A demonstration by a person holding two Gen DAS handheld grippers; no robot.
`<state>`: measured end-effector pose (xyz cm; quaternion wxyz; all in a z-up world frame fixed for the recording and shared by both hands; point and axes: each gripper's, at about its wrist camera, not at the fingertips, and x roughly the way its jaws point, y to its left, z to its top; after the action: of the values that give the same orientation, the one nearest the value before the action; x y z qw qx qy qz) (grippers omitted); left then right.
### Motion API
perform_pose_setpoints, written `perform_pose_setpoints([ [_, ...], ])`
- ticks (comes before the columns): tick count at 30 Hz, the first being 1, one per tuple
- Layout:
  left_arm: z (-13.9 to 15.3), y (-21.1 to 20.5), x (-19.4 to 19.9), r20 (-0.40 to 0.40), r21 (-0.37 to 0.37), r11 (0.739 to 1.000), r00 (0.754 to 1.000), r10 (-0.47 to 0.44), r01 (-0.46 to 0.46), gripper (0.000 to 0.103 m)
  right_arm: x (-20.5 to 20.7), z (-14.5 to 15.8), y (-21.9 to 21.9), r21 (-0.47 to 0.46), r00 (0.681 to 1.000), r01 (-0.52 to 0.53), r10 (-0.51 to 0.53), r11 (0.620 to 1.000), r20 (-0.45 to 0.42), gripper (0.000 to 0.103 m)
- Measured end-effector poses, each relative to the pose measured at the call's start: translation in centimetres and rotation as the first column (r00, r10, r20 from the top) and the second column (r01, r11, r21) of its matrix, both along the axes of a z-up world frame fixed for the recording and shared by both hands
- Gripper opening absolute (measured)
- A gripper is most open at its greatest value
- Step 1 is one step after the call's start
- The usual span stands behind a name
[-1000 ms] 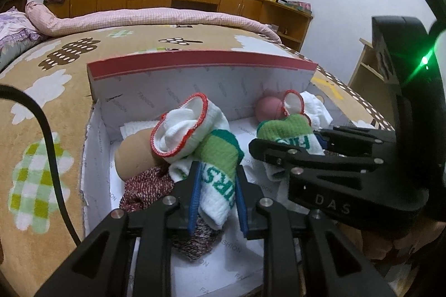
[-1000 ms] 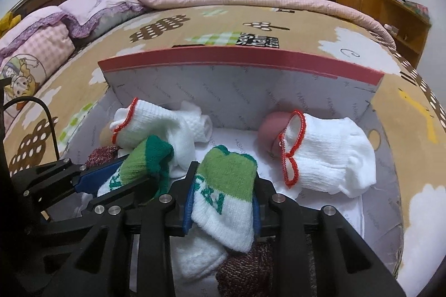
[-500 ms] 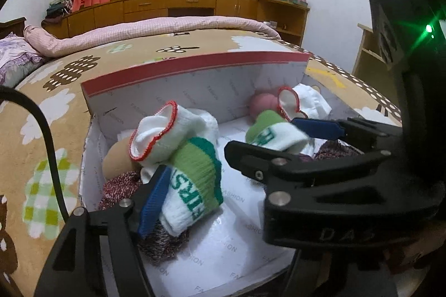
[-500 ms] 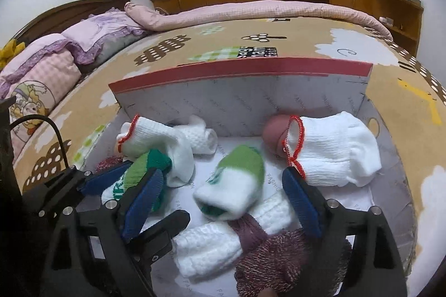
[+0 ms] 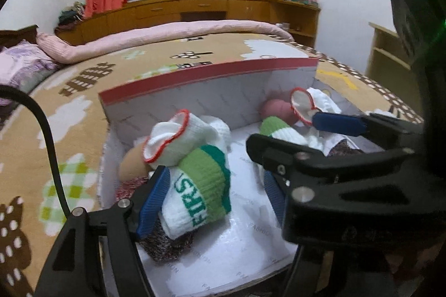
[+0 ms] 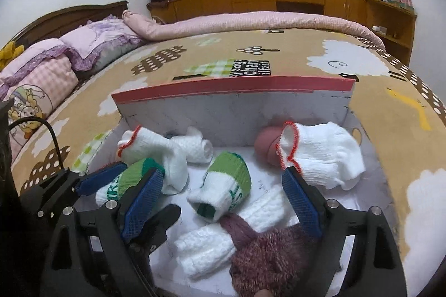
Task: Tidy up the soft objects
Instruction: 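Lower both green socks into the box and open both tools, then withdraw both tools from the box toward the white mesh bag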
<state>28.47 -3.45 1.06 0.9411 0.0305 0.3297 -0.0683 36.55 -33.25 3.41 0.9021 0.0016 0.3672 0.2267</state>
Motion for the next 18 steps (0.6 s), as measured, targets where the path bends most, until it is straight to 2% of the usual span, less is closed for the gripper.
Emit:
perform_pose_setpoints([
  [4,0.4,0.0,-0.2,0.016,0.008,1.000,0.999,0.030,-0.030,0.075,-0.6,0.5,0.0,-0.042,0.999,0.036,-0.036,0.998,0.003,0.089],
  [9,0.2,0.6,-0.1,-0.009,-0.009,0.997,0.997,0.076,-0.076,0.075,-1.0,0.7,-0.6,-0.061,0.996,0.084,-0.084,0.995,-0.001,0.089],
  [15,0.7,0.4,-0.8,0.039,0.018,0.997,0.996,0.078,-0.079,0.076,-2.2,1.4,-1.0,-0.081,0.991,0.123,-0.119,0.989,0.054,0.090],
  [18,1.5,0.1,-1.4,0.064,0.030,0.996,0.995,0.080,-0.082,0.077,-2.4,1.7,-1.6,-0.095,0.987,0.158,-0.155,0.983,0.036,0.090],
])
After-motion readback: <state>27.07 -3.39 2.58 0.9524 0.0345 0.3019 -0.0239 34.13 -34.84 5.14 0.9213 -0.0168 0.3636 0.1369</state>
